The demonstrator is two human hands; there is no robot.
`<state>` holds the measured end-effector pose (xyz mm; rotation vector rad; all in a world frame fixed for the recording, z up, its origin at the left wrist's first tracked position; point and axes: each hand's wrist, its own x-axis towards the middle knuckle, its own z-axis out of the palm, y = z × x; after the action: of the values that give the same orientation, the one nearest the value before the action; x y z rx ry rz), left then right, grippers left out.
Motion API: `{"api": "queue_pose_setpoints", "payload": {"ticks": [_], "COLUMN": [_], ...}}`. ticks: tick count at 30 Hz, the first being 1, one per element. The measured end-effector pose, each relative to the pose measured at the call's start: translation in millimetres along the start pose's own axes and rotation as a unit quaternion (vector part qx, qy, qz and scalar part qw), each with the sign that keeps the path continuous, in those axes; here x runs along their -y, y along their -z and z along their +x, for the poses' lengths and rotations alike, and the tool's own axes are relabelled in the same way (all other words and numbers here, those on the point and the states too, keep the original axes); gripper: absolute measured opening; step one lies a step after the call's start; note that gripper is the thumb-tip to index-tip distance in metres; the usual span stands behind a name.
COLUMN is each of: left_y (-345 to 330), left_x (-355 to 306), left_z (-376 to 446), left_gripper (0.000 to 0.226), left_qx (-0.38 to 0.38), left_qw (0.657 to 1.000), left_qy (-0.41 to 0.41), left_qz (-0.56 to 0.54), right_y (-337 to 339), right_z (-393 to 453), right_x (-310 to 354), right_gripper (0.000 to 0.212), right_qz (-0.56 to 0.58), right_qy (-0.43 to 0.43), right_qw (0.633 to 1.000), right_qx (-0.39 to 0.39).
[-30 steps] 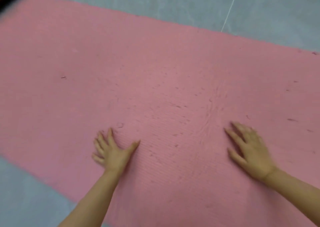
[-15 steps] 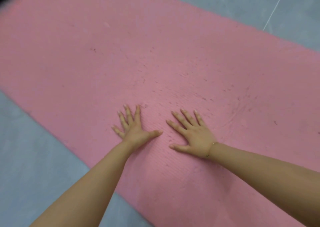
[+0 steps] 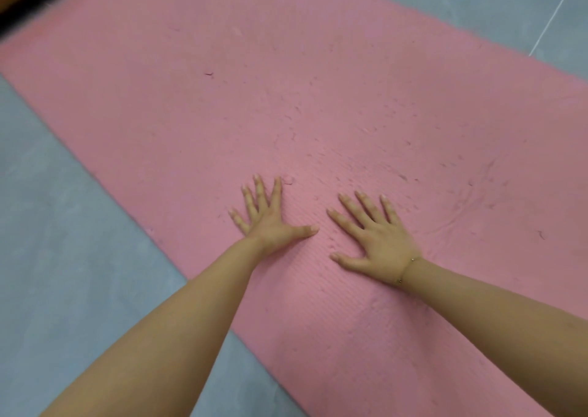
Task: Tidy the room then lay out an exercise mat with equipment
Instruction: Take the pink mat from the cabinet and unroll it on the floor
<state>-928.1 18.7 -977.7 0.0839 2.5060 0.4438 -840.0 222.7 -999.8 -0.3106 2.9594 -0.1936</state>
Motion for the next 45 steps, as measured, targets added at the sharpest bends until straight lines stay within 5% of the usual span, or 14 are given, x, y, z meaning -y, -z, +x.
{"api": "queue_pose_setpoints", "payload": {"ticks": [23, 25, 27, 29, 31, 35, 37, 45], "left_y": [-16, -9, 5, 23, 40, 81, 108, 262], "left_x": [13, 17, 18, 18, 19, 32, 34, 13], "left_z": [-30, -33, -46, -78, -123, -229, -279, -471], "left_gripper": [0.112, 0.095, 0.065, 0.044, 0.038, 0.028, 0.024, 0.02], "left_qx": [-0.048, -0.035, -0.024, -0.019, -0.016, -0.006, -0.004, -0.023], "left_qw": [0.998, 0.996, 0.964, 0.898, 0.87, 0.832, 0.812, 0.734], "left_qy": [0.035, 0.033, 0.047, 0.096, 0.123, 0.162, 0.185, 0.221], "left_qz": [-0.031, -0.079, -0.259, -0.428, -0.476, -0.53, -0.553, -0.641], "right_y": [-1, 4, 16, 28, 44, 111, 159, 407], "right_z": [-13, -18, -21, -27, -43, -87, -106, -184], "right_x": [8, 18, 37, 61, 89, 154, 182, 272], "right_gripper": [0.078, 0.075, 0.068, 0.066, 0.056, 0.025, 0.024, 0.025], "right_qz": [0.002, 0.026, 0.084, 0.15, 0.267, 0.547, 0.596, 0.615], "right_qy": [0.027, -0.003, -0.073, -0.138, -0.206, -0.358, -0.385, -0.373], "right_qw": [0.999, 0.999, 0.99, 0.971, 0.931, 0.748, 0.699, 0.68], "right_qx": [0.018, 0.036, 0.085, 0.126, 0.138, 0.113, 0.084, 0.141]}}
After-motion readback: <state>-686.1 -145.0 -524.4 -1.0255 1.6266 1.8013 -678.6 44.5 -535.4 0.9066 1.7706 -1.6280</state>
